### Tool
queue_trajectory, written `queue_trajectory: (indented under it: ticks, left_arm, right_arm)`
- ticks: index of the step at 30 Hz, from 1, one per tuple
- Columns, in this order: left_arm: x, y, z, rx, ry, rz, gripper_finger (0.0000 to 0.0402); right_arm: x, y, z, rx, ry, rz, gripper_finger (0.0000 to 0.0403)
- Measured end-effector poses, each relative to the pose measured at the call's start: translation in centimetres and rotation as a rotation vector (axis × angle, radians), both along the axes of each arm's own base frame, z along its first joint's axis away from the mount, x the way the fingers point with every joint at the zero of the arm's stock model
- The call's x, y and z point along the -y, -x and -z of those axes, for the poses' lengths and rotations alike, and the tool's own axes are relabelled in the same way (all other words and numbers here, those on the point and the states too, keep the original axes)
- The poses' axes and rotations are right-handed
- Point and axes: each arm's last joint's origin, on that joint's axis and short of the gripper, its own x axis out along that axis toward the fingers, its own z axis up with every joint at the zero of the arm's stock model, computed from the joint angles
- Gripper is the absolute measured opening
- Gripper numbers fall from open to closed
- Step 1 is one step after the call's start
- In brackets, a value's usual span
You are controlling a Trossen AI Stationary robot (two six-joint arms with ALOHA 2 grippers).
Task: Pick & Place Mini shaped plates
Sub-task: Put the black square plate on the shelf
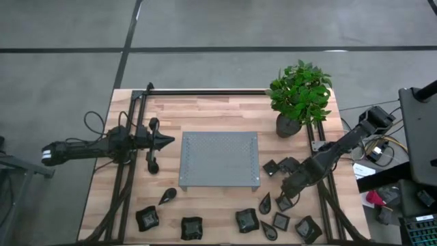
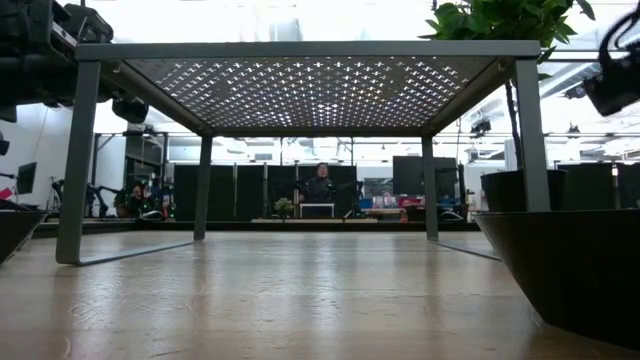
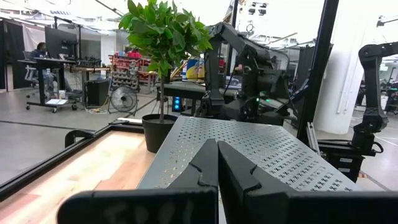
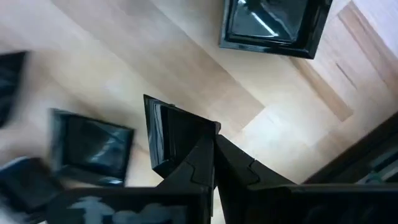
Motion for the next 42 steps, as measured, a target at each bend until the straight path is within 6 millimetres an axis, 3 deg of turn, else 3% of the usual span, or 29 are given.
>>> queue_trajectory:
  ticks: [10,16,24,31,42]
  left_arm:
    - [0.0,0.0,0.0,0.000,0.000,0.000,0.0000]
    - [0.0,0.0,0.0,0.000,0.000,0.000,0.0000]
    - [0.0,0.0,0.0,0.000,0.000,0.000,0.0000]
    - [0.0,0.0,0.0,0.000,0.000,0.000,0.0000]
    - [0.0,0.0,0.0,0.000,0.000,0.000,0.0000]
  right_arm:
    - [0.7,0.6,-3.7,0.185,-0.069,0.068,0.0008]
    - [1.6,0.9,-7.4,0.458,-0.026,0.148,0.0008]
    - [2.4,0.1,-10.5,0.763,-0.035,0.292,0.0008]
    - [3.7,-1.7,-11.0,0.871,-0.026,0.393,0.0008]
    - [6.7,-4.6,-10.3,0.835,-0.059,0.520,0.0008]
